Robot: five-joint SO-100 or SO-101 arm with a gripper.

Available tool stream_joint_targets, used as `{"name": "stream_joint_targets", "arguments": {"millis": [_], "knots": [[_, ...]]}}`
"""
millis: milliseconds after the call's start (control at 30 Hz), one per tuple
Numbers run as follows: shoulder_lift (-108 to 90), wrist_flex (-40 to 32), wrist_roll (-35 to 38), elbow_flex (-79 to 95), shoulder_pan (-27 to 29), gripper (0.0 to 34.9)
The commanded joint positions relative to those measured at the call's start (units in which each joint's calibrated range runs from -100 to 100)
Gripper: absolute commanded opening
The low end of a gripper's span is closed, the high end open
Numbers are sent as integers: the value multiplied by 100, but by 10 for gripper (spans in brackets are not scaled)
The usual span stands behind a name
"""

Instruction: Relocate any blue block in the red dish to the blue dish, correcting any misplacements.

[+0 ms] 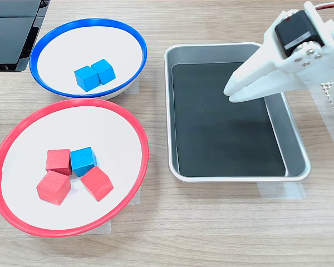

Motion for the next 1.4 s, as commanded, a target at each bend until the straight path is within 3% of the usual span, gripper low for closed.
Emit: {"name": "stream_joint_targets", "arguments": {"millis": [0, 900, 1167, 1367], "knots": [[26, 21, 5, -19, -21, 0], [179, -259, 313, -183, 45, 0], [2601, -755, 694, -2550, 82, 0], [4785, -746, 1299, -4516, 73, 0]]}}
